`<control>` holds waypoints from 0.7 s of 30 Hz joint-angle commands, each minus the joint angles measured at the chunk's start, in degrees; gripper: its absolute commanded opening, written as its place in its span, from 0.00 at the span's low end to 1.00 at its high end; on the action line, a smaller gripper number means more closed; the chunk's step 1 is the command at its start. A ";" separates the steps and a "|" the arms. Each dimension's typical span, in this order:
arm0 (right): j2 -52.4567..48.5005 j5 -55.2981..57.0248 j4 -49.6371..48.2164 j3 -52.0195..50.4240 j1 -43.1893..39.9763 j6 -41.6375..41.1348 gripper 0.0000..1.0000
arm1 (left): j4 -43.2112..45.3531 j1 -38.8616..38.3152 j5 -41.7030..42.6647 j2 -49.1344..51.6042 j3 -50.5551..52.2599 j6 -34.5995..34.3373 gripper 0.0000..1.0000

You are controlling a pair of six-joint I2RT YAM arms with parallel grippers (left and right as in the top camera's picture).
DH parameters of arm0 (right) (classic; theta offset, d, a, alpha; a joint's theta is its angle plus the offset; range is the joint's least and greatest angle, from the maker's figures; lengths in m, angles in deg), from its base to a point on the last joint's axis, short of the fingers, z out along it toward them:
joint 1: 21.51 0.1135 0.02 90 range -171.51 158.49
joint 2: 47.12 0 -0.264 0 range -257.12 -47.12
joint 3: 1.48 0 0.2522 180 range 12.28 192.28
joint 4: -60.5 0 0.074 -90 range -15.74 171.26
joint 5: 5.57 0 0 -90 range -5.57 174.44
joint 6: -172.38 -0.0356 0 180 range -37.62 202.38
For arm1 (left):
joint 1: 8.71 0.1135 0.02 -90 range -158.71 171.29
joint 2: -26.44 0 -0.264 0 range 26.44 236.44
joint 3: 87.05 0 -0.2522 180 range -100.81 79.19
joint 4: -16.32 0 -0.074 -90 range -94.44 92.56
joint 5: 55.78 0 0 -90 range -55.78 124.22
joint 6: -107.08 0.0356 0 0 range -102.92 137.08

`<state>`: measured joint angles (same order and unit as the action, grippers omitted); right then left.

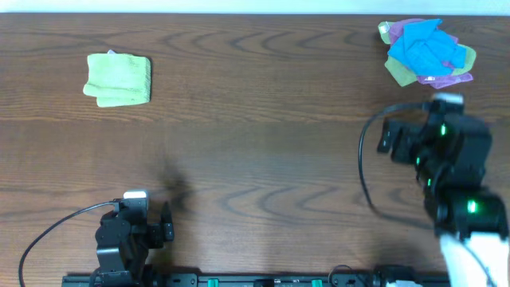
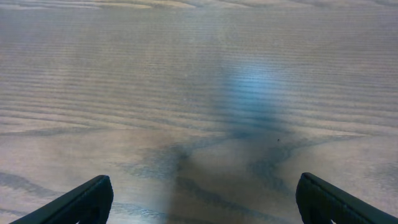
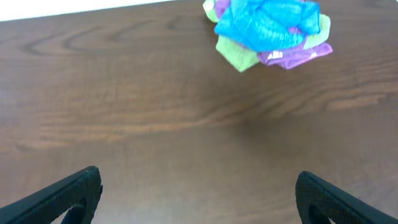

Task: Fold the cloth
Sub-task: 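Lower the right gripper onto the pile and grasp the blue cloth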

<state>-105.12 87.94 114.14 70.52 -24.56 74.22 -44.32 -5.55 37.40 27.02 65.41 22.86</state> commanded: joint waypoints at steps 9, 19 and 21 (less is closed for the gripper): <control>-25.05 0.55 0.26 23.19 -9.88 -2.45 0.99 | -2.36 -0.28 -0.66 -0.37 2.47 0.02 0.95; -35.89 -0.72 -4.52 32.02 -15.10 -0.98 0.99 | -2.36 -0.28 -0.63 -0.37 2.47 0.02 0.95; -36.28 -0.72 -6.82 32.02 -15.10 -0.98 0.99 | -2.36 -0.28 -0.63 -0.37 2.47 0.00 0.95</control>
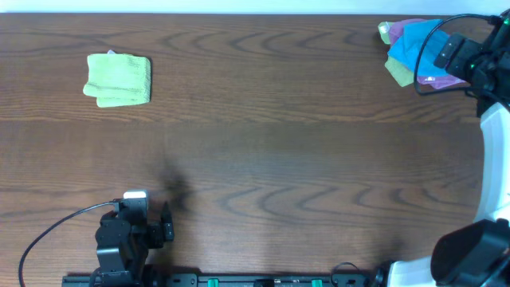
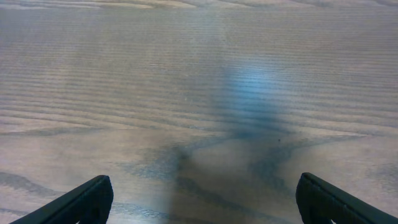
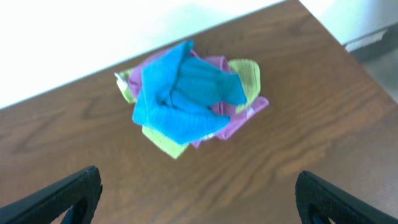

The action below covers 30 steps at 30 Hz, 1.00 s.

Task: Fold the cloth
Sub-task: 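Lower the right gripper onto the pile and grasp the blue cloth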

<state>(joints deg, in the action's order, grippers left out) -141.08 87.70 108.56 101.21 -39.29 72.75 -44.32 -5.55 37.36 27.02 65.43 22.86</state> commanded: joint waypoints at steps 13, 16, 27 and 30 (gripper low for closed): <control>-7.41 -0.55 -11.41 1.29 -0.37 3.34 0.99 | -2.36 -0.28 -0.59 -0.37 2.45 0.02 0.95; -10.97 -0.90 -14.53 1.40 -0.37 1.14 0.99 | -2.36 -0.28 -0.59 -0.37 2.45 0.00 0.95; -25.18 -5.03 -21.49 7.96 -0.37 -2.84 0.99 | -2.36 -0.28 -0.59 -0.37 2.45 0.00 0.95; -28.76 -6.95 -21.49 9.44 -0.35 -4.22 0.99 | -2.36 -0.28 -0.59 -0.37 2.45 0.00 0.95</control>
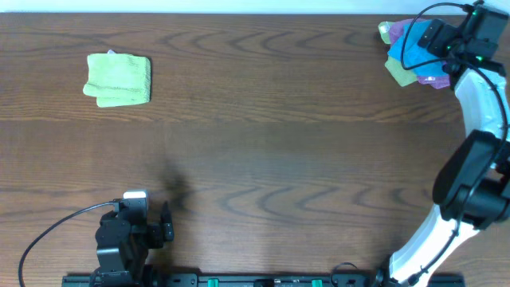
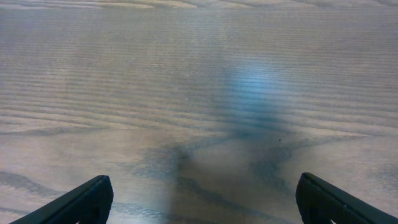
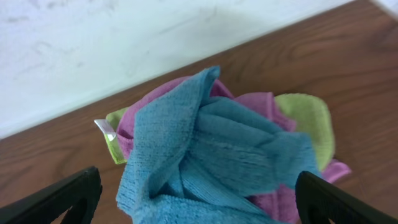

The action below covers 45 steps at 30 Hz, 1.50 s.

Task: Fold the cloth
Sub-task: 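Lower the right gripper onto the pile and grasp the blue cloth, then pull the blue cloth off the pile toward the table center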

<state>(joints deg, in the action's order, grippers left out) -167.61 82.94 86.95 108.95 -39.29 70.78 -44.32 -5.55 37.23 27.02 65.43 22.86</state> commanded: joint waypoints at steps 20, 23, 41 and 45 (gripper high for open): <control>-10.08 -6.84 0.50 1.68 0.61 -4.26 0.88 | -2.36 -0.28 -0.48 -0.37 2.45 0.02 0.95; -10.03 -6.91 0.33 1.70 0.98 -4.22 0.69 | -2.36 -0.28 -0.46 -0.37 2.45 0.00 0.95; 7.78 -8.11 11.91 1.92 1.88 -0.48 0.02 | -2.36 -0.28 -0.46 -0.37 2.45 0.00 0.95; 13.38 -8.20 19.71 1.92 4.11 3.19 0.01 | -2.36 -0.28 -0.46 -0.37 2.45 0.00 0.95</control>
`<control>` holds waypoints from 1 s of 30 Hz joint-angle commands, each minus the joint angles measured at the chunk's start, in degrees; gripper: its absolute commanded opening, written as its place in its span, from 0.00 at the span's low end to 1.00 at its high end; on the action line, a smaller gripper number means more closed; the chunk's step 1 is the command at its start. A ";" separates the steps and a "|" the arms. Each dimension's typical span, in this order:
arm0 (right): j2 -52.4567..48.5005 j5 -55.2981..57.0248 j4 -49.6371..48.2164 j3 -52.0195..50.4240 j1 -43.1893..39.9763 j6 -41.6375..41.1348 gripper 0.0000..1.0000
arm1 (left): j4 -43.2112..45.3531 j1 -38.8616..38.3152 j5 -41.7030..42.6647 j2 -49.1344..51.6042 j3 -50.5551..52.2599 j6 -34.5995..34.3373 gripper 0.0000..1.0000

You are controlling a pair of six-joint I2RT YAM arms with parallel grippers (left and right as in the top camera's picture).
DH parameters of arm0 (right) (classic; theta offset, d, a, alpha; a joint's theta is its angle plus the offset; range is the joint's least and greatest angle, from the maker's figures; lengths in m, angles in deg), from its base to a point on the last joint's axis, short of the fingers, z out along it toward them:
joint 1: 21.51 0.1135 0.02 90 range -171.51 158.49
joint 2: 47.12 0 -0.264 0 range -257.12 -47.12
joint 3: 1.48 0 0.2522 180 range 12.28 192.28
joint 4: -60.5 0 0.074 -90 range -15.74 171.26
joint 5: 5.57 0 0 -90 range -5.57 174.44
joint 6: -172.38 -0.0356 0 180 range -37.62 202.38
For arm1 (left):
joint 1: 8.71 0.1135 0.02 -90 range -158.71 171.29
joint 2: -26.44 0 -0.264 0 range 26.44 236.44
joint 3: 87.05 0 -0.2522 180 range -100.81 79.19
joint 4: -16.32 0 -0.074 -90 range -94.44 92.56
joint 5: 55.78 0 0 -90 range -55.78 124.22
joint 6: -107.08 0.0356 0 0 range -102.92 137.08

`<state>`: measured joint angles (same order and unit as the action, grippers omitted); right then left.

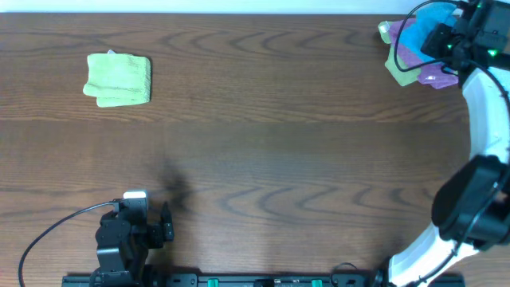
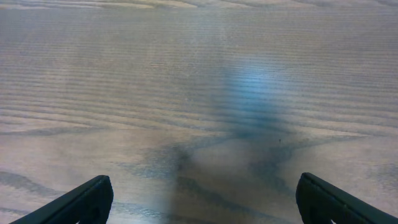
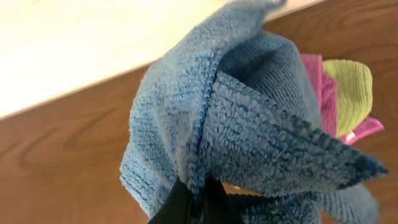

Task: Fold the cloth
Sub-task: 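Pull the blue cloth off the pile toward the table center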

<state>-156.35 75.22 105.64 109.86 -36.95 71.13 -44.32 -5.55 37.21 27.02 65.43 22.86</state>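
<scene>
A blue cloth point(image 3: 249, 124) hangs bunched from my right gripper point(image 3: 198, 199), which is shut on a fold of it at the table's far right corner. In the overhead view the blue cloth point(image 1: 434, 17) shows beside the right gripper point(image 1: 456, 36), above a pile of purple and green cloths point(image 1: 414, 62). The purple and green cloths point(image 3: 345, 93) lie under it on the wood. My left gripper point(image 2: 199, 202) stands open over bare wood near the front left, its dark fingertips point(image 2: 81, 199) far apart.
A folded green cloth point(image 1: 118, 78) lies at the far left of the brown wooden table point(image 1: 255, 143). The left arm's base point(image 1: 127, 235) and its cable sit at the front edge. A white wall runs behind the table's far edge.
My right gripper was open above the pile of cloths; now it is shut on the blue cloth, which is lifted off the purple and green ones. The left arm has not moved.
My right gripper was open over the table's right side, well short of the pile. Then it stood open above the pile at the far right corner, then closer over the blue cloth. Now it holds that cloth raised. The left gripper stayed open and still.
</scene>
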 commanded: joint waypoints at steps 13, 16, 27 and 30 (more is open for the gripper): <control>9.57 -0.70 26.45 0.87 19.47 5.44 0.01 | -2.36 -0.28 -0.44 -0.37 2.45 0.00 0.95; 9.57 -0.70 29.27 0.85 23.93 7.04 0.01 | -2.36 -0.28 -0.44 -0.37 2.45 0.00 0.95; 9.46 -1.16 13.14 -14.86 41.35 7.45 0.01 | -2.36 -0.28 -0.44 -0.37 2.45 0.02 0.95; 9.42 -1.42 4.28 -20.70 43.56 6.67 0.01 | -2.36 -0.28 -0.46 -0.37 2.45 0.02 0.95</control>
<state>-147.24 74.44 113.55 92.73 5.04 78.13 -44.29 -5.55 37.21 27.02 65.45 22.86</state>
